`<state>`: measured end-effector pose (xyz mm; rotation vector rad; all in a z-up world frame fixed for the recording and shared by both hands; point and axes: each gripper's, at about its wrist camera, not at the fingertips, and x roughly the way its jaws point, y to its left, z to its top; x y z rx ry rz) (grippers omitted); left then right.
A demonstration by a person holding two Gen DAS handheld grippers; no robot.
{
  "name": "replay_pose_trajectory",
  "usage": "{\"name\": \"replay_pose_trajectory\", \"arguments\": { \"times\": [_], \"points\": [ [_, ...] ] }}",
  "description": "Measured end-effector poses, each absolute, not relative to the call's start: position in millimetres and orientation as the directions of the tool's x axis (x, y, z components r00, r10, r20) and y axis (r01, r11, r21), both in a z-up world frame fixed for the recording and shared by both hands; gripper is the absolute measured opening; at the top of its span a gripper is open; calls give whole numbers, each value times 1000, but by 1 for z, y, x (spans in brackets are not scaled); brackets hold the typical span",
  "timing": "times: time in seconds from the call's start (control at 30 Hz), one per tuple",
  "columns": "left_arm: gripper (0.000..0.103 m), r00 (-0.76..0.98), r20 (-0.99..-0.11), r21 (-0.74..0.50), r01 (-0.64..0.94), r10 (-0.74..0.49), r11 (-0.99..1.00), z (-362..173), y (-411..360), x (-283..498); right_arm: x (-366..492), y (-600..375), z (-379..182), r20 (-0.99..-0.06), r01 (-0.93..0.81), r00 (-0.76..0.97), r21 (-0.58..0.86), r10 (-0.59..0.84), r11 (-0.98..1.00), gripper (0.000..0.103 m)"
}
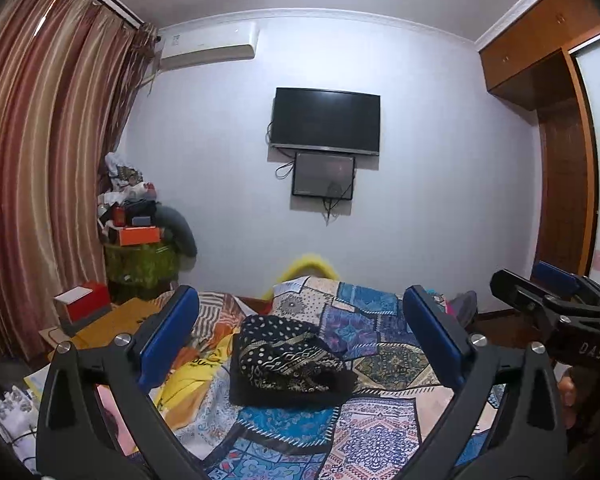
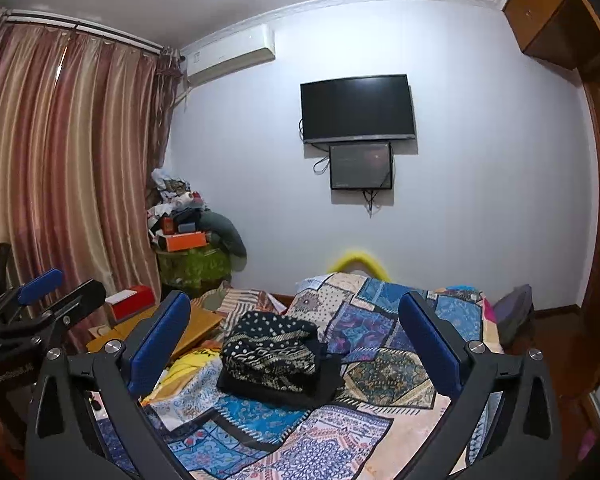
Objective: Fold large clothes
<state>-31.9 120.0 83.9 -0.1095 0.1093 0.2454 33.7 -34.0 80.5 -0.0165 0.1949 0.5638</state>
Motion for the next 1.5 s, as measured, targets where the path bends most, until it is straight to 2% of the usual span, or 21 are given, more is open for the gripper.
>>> {"name": "replay_pose_trajectory", "arguments": {
  "times": [0.33,0.93,1.5],
  "points": [
    [102,957,-130,-68,-271,261,960,76,116,-33,31,-39,72,-207,-528,824,57,527,847,103],
    [103,952,-194,-97,-258,236,961,64,121,-19,32,-40,73,-246,-513,825,56,510,857,103],
    [103,952,-207,-102,-251,227,963,62,124,-16,35,-41,75,-253,-516,821,54,511,855,103]
  ]
}}
